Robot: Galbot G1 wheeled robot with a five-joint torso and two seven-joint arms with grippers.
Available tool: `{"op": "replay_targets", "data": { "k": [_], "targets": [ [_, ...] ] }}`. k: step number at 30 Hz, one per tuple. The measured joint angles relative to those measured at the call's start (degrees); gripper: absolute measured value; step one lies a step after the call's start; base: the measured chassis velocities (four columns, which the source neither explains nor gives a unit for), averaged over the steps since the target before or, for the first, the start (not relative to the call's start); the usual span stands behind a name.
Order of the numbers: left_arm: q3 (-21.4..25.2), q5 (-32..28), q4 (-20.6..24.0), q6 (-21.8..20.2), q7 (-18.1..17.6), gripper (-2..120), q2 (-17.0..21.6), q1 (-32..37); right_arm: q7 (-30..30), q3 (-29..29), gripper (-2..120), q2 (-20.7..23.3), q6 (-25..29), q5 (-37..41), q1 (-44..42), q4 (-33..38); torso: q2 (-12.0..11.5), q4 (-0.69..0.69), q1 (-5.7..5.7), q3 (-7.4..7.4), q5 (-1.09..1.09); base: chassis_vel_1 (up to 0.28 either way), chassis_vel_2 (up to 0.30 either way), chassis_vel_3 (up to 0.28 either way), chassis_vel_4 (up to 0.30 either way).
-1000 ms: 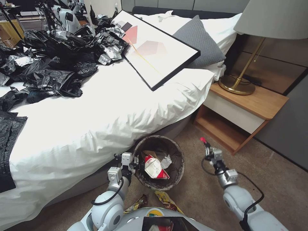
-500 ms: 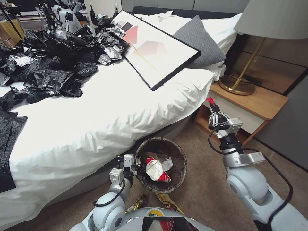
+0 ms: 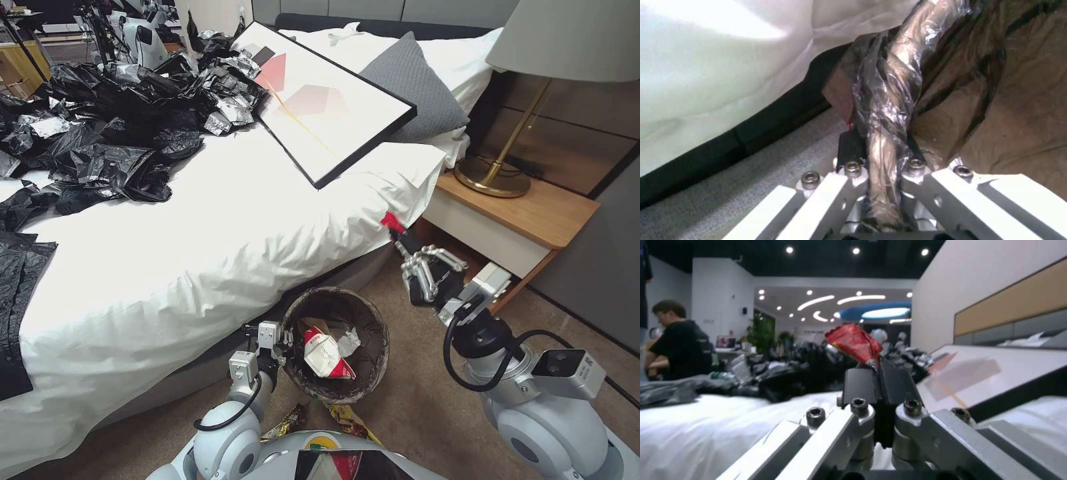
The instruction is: Pick up the trash bin, then pick up the garbage from the floor and place it into the trash bin.
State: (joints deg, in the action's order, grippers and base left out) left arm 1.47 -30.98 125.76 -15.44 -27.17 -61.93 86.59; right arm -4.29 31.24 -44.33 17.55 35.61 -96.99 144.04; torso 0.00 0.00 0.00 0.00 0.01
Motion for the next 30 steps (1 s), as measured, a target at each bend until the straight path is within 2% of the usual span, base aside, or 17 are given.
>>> {"op": "replay_targets", "data": {
  "k": [10, 22, 30],
  "targets": [
    [0.6, -0.1, 0.2, -0.1, 0.0, 2, 0.0, -0.2, -1.9, -3.3, 0, 7.0, -0.6, -2.1, -5.9, -0.4, 0.0, 0.00, 0.00, 0.00, -0.01, 0.000, 0.000, 0.000, 0.000],
    [0.8, -0.4, 0.1, -0.2, -0.2, 2, -0.3, -0.7, -3.5, -6.4, 0, 11.4, -0.2, -5.4, -9.4, -0.7, 0.0, 0.00, 0.00, 0.00, -0.01, 0.000, 0.000, 0.000, 0.000],
    [0.8, -0.4, 0.1, -0.2, -0.2, 2, -0.4, -0.8, -3.7, -8.4, 0, 13.1, -0.1, -5.9, -8.3, -1.6, 0.0, 0.00, 0.00, 0.00, -0.02, 0.000, 0.000, 0.000, 0.000]
  ]
}}
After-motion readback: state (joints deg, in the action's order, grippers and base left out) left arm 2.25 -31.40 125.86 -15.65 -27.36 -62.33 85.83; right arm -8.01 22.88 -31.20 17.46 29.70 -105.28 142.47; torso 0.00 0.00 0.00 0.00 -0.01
